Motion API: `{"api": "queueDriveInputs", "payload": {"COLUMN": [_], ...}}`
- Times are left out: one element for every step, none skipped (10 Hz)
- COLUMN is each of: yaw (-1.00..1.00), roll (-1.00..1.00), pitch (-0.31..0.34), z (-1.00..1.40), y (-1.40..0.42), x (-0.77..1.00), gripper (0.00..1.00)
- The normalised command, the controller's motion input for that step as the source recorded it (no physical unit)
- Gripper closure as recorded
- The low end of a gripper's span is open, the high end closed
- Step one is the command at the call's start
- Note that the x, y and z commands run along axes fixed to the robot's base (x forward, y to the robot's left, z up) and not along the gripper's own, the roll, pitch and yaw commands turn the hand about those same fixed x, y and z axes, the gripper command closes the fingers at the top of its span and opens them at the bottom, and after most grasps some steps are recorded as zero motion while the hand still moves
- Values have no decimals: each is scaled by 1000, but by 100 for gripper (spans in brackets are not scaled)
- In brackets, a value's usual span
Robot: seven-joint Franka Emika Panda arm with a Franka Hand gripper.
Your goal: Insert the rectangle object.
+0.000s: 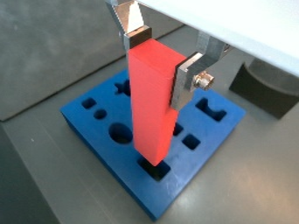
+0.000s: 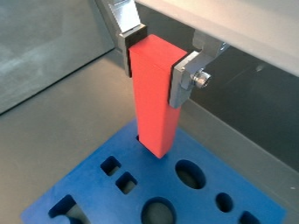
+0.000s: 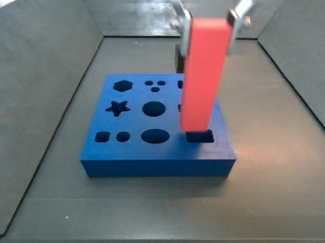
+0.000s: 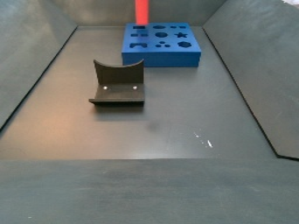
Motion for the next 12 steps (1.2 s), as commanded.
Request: {"api": "queueDriveInputs", "payload": {"yaw": [0,0,6,54,46,0,0,0,0,0,0,0], "roll": [107,86,81,93,147,134,131,120,94,33,0,0], "pitch": [0,0,0,-34,-50,-63,-34,0,0,-10,0,0], "z": [-389,-334,-297,-323,-326,-260,-186,-151,-226,-409,-480,-494], "y": [-89,-91,-134,-166,-117,0,26,126,51,0,0,0], "x": [320,194,109,0,-86,-323,-309,-203,-111,0,71,86], "gripper": [100,100,100,100,100,100,100,100,100,100,100,100]}}
